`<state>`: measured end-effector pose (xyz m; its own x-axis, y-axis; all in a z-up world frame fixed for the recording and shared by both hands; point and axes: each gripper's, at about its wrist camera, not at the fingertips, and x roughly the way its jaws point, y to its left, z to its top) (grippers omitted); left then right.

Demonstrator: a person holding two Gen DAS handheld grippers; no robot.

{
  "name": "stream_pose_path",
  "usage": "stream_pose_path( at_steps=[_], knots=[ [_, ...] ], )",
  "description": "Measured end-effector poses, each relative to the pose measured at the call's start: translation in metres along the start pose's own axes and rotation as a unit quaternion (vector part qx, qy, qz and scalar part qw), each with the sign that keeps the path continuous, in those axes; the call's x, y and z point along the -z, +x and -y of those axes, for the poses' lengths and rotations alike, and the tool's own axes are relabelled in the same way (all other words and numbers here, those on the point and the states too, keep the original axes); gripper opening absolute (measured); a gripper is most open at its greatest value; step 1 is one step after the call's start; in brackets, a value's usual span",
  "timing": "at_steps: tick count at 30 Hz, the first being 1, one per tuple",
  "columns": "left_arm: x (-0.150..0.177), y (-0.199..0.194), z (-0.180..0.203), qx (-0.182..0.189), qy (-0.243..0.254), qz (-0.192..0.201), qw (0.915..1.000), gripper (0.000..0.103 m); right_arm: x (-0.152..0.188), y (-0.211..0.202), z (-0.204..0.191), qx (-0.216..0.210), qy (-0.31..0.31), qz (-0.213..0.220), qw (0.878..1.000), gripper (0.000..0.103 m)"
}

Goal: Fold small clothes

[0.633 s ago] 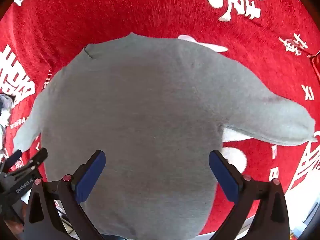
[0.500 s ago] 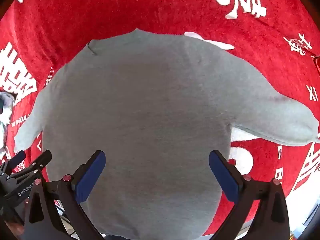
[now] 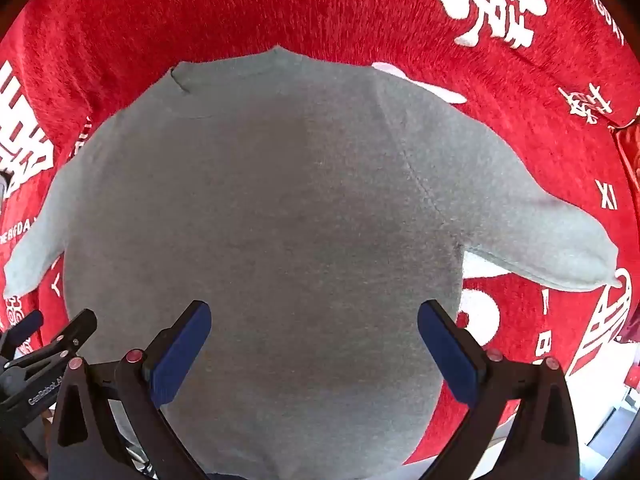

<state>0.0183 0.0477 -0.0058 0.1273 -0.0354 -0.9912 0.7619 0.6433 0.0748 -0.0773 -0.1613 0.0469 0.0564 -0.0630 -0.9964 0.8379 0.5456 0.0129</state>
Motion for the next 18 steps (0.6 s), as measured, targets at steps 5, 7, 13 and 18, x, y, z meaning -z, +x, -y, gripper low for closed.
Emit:
stream_pose_path(
  at_steps=[5, 7, 13, 18],
  knots=[
    [-0.004, -0.02, 0.007, 0.0, 0.002, 0.036, 0.9994, 0.103, 0.0, -0.014, -0.007, 0.004, -0.002, 0.025, 1.0, 0.103],
    [-0.008, -0.024, 0.011, -0.004, -0.001, 0.045, 0.999, 0.103, 0.0, -0.016, -0.007, 0.005, 0.0, 0.028, 1.0, 0.103],
    [-0.01, -0.023, 0.018, -0.007, 0.0, 0.051, 0.9987, 0.103, 0.001, -0.017, -0.011, 0.009, 0.004, 0.033, 0.999, 0.103],
    [-0.017, -0.018, 0.019, -0.006, -0.006, 0.043, 0.999, 0.103, 0.004, -0.017, -0.012, 0.01, 0.002, 0.034, 0.999, 0.103]
  ],
)
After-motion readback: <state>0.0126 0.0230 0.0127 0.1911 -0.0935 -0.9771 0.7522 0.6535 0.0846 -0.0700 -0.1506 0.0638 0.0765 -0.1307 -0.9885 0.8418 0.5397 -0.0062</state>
